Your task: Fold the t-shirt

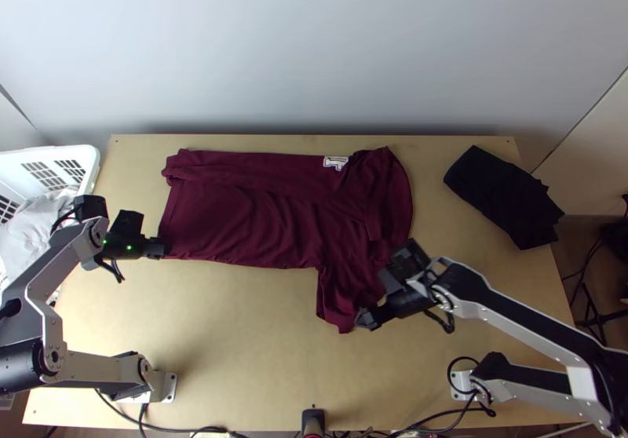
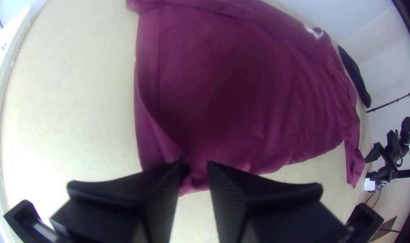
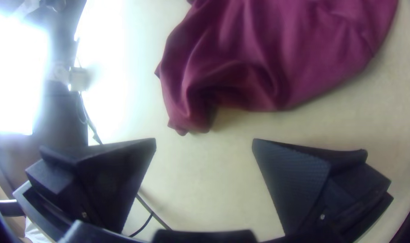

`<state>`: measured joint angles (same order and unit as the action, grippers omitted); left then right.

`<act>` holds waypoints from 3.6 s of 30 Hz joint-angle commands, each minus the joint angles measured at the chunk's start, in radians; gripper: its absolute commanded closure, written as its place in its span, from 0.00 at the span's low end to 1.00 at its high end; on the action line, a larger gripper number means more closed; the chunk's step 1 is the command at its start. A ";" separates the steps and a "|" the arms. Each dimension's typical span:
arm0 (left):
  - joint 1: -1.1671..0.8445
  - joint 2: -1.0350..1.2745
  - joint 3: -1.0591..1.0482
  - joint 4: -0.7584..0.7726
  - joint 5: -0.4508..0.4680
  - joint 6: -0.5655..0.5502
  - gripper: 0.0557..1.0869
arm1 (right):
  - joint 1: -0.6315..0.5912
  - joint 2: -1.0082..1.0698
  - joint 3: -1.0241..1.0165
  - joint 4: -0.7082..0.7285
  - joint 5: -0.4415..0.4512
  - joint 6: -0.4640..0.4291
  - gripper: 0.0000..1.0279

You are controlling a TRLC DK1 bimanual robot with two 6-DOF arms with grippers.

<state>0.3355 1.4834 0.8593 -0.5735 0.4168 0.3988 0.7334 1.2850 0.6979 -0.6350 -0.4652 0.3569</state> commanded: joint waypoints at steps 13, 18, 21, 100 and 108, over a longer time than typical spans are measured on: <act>-0.007 0.008 -0.013 0.044 0.020 -0.020 0.96 | -0.066 0.099 -0.031 0.127 -0.004 -0.003 0.06; -0.009 0.008 -0.013 0.050 0.020 -0.015 0.96 | -0.137 0.099 -0.037 0.126 -0.004 -0.038 0.06; -0.013 0.015 -0.019 0.069 0.020 -0.015 0.96 | -0.155 0.116 -0.026 0.132 -0.004 -0.041 0.07; -0.079 0.002 -0.126 0.179 0.004 -0.075 0.96 | -0.074 0.077 -0.020 0.098 0.103 -0.082 0.16; -0.052 0.006 -0.134 0.179 -0.001 -0.061 0.96 | -0.029 0.077 0.018 0.118 0.122 -0.087 0.98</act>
<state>0.2646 1.4849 0.7311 -0.3965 0.4267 0.3252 0.6697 1.3434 0.6914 -0.5453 -0.3553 0.2653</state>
